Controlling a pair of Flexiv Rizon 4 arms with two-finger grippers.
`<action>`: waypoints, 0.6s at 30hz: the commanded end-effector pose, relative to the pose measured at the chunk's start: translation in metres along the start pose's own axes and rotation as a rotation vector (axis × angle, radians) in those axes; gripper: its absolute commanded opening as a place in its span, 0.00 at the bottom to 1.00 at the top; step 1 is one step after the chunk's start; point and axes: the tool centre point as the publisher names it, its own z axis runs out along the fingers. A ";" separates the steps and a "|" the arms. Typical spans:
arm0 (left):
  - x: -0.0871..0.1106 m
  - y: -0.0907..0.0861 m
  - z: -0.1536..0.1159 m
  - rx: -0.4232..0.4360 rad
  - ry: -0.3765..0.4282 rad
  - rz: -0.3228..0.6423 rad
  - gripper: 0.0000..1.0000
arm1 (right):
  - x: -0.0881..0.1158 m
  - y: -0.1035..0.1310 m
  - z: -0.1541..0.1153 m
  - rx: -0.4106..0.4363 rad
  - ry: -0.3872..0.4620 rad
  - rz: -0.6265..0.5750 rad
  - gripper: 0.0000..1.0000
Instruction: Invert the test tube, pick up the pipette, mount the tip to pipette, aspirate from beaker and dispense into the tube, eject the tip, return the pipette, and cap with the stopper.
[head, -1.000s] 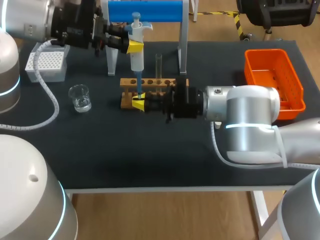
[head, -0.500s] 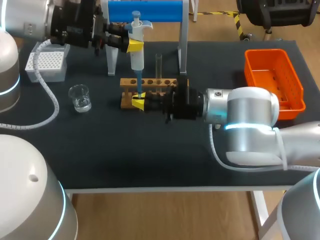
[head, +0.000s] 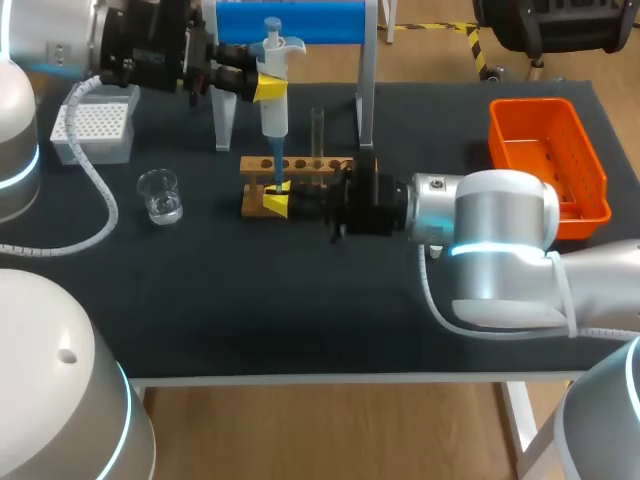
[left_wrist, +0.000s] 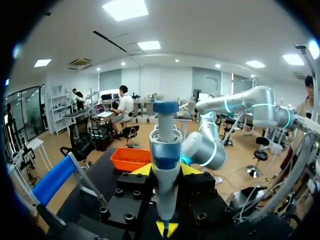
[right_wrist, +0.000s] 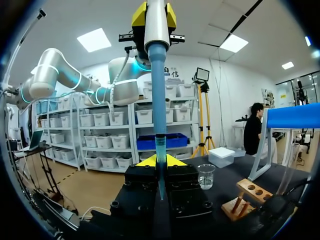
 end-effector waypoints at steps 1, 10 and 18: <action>0.001 0.008 0.001 -0.003 0.002 -0.001 0.00 | 0.001 0.010 -0.001 0.004 0.000 0.003 0.12; 0.001 0.008 0.001 -0.003 0.002 -0.001 0.00 | 0.001 0.002 -0.007 0.032 -0.020 0.009 1.00; 0.001 0.008 0.001 -0.003 0.002 -0.001 0.00 | 0.005 -0.021 -0.021 0.088 -0.014 0.006 1.00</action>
